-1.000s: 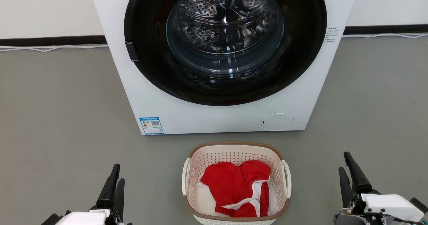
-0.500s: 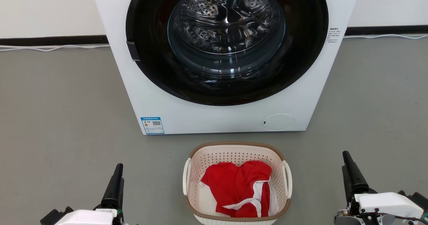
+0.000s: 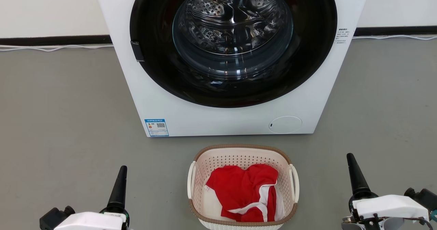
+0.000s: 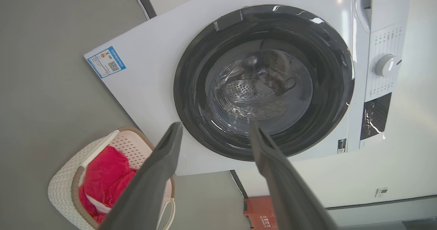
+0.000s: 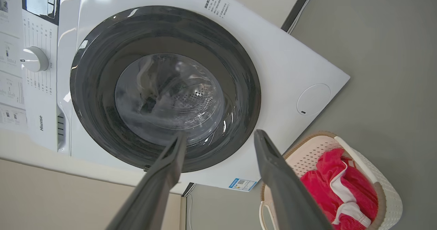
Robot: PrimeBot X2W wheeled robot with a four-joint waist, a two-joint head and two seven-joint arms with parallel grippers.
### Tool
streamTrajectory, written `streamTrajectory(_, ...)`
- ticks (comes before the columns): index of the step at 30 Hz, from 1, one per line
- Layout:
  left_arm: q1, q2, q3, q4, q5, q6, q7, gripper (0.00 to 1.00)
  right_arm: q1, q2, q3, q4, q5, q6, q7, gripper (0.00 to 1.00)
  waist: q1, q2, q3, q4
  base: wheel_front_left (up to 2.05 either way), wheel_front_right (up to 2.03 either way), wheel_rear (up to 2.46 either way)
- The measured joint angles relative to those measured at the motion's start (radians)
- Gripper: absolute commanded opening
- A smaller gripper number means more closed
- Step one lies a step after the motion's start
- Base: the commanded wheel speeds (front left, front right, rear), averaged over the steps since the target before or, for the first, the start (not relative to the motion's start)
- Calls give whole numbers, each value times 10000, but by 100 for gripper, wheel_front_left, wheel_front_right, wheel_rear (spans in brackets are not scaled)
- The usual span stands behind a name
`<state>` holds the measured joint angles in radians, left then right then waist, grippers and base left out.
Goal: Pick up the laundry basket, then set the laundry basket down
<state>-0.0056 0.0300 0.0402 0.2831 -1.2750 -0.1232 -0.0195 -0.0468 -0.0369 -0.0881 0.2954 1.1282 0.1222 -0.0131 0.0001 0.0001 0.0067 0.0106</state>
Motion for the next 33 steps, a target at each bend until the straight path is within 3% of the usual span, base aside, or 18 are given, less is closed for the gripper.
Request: streamTrajectory(33,169,35,-224,-153,5333,320,-907,100,-29,-109,-12,336,-5695,8,-940,100,-1,0,30,48,0,0,0)
